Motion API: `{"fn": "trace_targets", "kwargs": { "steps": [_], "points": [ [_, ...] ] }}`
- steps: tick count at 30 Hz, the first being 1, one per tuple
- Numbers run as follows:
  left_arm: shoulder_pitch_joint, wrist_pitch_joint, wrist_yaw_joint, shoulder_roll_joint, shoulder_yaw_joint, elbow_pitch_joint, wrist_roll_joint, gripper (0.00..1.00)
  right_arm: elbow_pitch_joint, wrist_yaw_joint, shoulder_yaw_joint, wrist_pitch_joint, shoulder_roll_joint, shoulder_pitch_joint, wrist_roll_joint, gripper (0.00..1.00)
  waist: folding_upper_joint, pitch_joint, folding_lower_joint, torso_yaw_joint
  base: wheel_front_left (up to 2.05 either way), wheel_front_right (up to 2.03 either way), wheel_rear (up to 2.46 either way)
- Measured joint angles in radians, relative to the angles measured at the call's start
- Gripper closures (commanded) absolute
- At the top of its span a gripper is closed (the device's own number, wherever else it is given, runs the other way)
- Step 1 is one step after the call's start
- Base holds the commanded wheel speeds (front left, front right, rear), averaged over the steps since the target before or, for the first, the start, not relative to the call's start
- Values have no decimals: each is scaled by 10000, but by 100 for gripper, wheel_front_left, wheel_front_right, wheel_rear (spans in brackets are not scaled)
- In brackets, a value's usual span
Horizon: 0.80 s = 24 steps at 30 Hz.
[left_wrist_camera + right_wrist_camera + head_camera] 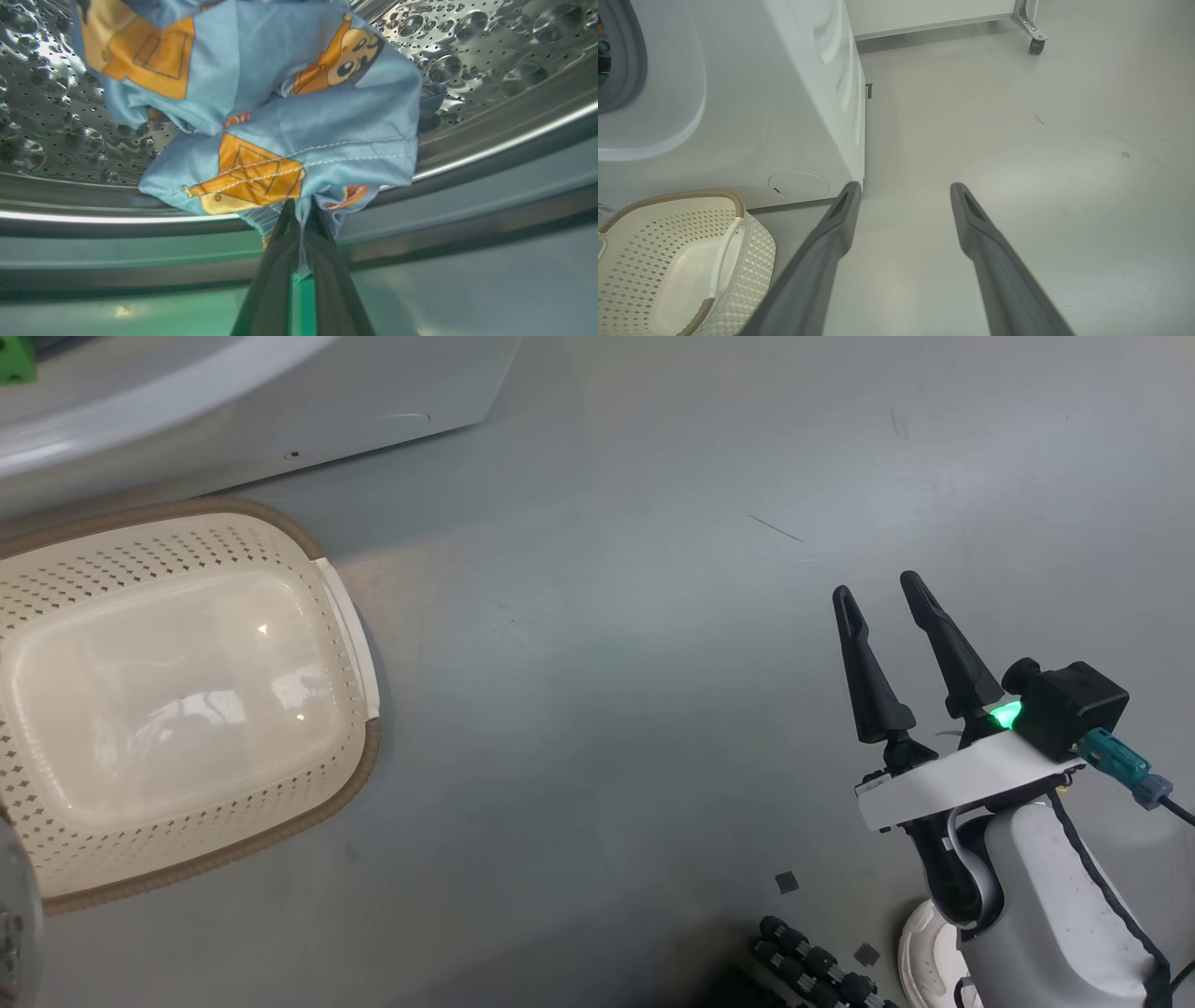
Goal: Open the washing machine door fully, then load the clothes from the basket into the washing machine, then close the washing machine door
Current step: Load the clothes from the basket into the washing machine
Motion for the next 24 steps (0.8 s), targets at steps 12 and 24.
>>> {"fn": "trace_targets", "kwargs": {
  "steps": [12, 24],
  "points": [
    [-587, -1260, 0, 401, 414, -113, 109, 100, 21, 0, 314, 0, 71, 5, 38, 0, 0, 22, 0, -263, 0, 0, 0],
    [-1797, -2508, 0, 683, 1152, -685, 117, 100, -73, 0, 606, 0, 209, -3, 192, 0, 0, 550, 0, -583, 0, 0, 0]
  ]
}}
